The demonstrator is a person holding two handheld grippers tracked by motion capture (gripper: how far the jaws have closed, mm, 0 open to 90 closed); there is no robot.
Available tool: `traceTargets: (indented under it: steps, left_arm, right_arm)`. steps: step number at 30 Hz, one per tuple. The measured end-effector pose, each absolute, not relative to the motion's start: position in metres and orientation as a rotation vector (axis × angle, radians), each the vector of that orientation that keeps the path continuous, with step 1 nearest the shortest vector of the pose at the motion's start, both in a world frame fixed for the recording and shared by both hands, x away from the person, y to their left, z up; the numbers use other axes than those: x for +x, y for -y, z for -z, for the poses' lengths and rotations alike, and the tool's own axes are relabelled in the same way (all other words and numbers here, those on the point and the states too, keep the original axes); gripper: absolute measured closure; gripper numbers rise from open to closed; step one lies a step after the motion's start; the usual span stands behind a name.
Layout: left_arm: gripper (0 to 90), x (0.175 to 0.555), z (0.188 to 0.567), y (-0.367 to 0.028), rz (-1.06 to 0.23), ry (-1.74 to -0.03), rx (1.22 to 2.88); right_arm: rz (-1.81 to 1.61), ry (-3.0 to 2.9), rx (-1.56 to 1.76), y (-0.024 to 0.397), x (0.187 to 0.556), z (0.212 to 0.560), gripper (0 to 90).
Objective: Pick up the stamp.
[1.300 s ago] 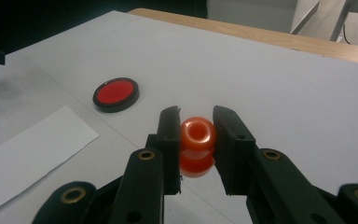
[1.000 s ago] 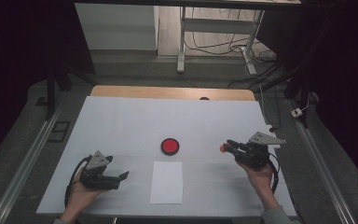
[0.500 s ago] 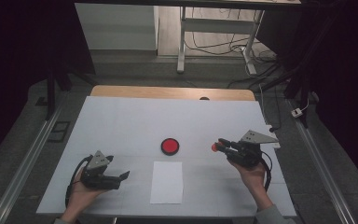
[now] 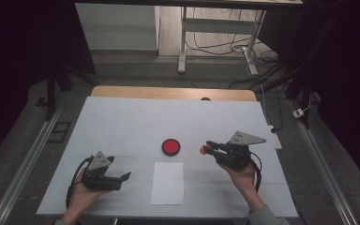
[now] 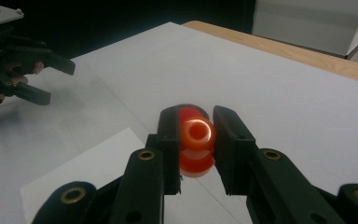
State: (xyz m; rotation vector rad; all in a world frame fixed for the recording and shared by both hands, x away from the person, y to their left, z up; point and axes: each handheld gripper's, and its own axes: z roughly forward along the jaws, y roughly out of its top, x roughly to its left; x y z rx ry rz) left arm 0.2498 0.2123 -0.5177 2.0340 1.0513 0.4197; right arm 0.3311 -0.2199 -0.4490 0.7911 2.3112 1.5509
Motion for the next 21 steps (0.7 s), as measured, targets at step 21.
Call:
traceTargets:
  steps: [21]
  left_arm:
    - [12.5,0.250,0.519,-0.210,-0.419,-1.044,2.045]
  right_arm:
    - [-1.570,-2.375,0.729,0.185,0.330,0.455,72.7]
